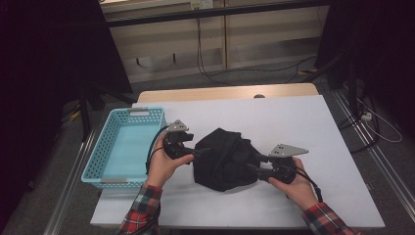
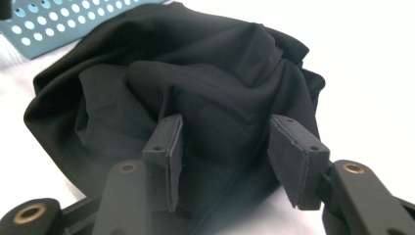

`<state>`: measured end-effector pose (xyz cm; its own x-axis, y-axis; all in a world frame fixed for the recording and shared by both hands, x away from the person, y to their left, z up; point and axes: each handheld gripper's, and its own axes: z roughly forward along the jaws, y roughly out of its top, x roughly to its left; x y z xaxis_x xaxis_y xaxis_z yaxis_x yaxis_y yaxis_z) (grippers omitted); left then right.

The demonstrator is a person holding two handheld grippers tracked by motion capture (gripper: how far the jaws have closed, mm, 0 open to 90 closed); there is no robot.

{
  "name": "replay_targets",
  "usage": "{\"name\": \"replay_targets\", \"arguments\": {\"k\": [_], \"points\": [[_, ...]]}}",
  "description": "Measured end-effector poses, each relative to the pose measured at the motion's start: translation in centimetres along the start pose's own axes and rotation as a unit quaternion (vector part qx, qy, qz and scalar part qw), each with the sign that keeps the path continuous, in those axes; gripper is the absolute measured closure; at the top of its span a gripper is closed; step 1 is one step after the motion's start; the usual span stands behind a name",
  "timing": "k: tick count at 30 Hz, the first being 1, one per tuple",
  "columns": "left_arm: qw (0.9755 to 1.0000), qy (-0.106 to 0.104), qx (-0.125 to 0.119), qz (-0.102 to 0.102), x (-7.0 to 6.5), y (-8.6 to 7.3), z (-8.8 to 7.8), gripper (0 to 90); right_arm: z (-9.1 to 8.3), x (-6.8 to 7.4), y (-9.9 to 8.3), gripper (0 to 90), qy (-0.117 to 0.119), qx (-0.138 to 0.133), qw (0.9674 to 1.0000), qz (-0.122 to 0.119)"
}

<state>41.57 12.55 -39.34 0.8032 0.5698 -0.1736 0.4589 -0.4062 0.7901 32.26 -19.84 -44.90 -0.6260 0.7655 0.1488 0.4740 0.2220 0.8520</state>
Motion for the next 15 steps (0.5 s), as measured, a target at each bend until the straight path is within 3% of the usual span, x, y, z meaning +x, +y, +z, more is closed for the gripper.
{"name": "replay_targets", "arguments": {"k": [7, 15], "points": [[1.0000, -0.003, -0.001, -0.005, -0.04, 0.00, 0.06, 7.9, -0.02, -0.19, -0.11, 65.8, 0.009, 0.014, 0.9997, 0.020], [0.9999, -0.007, 0.006, -0.003, -0.19, -0.09, 0.40, 7.7, -0.09, -0.27, -0.14, 82.0, 0.018, 0.023, 0.9994, 0.020]]}}
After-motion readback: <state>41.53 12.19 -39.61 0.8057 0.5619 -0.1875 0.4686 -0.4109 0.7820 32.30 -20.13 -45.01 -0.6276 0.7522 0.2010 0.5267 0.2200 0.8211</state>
